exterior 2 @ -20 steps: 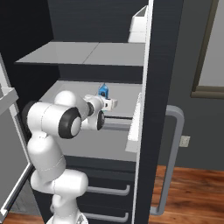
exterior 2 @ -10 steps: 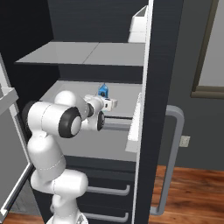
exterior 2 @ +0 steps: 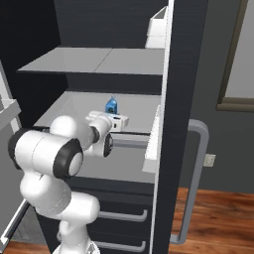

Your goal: Take a sugar cube from the saucer and place it inside the coffee. Then, grab milk from the fridge and place it next to the coffee on the counter to sweeten the coffee.

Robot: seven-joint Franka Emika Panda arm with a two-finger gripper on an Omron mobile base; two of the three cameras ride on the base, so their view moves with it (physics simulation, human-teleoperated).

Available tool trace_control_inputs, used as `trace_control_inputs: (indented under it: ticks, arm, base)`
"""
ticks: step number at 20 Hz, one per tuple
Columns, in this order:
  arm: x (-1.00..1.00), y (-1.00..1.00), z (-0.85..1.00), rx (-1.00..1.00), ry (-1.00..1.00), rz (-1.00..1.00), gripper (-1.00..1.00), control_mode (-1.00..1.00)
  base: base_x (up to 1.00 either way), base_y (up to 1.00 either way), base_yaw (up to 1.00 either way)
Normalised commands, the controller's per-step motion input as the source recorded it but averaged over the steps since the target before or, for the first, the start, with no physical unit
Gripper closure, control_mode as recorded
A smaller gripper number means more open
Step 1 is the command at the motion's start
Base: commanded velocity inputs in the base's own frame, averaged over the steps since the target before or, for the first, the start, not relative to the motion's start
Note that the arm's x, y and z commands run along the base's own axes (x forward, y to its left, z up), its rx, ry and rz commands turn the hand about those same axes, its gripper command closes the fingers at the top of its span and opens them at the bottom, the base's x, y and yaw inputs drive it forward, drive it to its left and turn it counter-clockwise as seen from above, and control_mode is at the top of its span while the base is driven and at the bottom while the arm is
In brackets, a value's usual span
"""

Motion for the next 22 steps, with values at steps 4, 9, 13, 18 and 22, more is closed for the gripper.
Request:
trace_control_inputs:
  ticks: [4,9,13,18,22]
  arm:
    - [-0.93,0.73,0.85,-0.07,0.0,-0.07,1.0,-1.0]
    - [-0.6,0.2,0.94,-0.09,0.22,-0.03,1.0,-1.0]
    - [-0.6,0.0,0.42,-0.1,0.33,0.0,1.0,-1.0]
    - [-0.75,0.18,0.23,-0.13,0.31,0.04,1.0,-1.0]
    - [-0.96,0.1,0.13,-0.09,0.19,0.07,1.0,-1.0]
  base:
    - [0.0,0.0,0.0]
    - [0.0,0.0,0.0]
    - [0.0,0.0,0.0]
    - [0.0,0.0,0.0]
    - [0.0,0.0,0.0]
